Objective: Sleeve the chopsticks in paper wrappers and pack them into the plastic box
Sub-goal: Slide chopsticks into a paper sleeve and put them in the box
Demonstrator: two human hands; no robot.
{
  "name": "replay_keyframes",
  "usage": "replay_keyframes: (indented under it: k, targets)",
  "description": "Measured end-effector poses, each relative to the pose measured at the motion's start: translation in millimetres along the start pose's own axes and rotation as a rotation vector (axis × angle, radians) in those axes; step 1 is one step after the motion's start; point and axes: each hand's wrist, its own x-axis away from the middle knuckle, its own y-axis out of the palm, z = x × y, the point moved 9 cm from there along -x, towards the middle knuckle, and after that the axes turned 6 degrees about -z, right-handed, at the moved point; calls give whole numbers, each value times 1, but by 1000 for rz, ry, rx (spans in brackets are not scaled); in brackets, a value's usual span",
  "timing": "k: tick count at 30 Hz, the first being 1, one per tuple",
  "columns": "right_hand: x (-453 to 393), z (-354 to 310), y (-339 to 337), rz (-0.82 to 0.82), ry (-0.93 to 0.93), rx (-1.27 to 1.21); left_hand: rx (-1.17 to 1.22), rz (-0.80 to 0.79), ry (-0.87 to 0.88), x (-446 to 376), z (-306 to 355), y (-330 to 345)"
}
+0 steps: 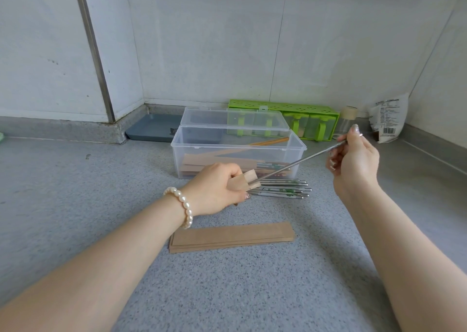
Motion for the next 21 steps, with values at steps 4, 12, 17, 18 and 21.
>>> replay_keyframes:
  k: [4,12,17,18,21]
  targets:
    - [0,14,8,-75,112,76,93,-42,3,1,0,2]
    - [11,38,28,-395,376,195,273,-93,-28,2,-2,0]
    - [35,49,50,-718,516,296,250,-98,-46,2,-5,-1]
    - [39,50,53,-764,527,307,247,-100,-47,2,-6,-1]
    - [47,50,57,-884,540,347,252,-112,-53,3,-6,-2]
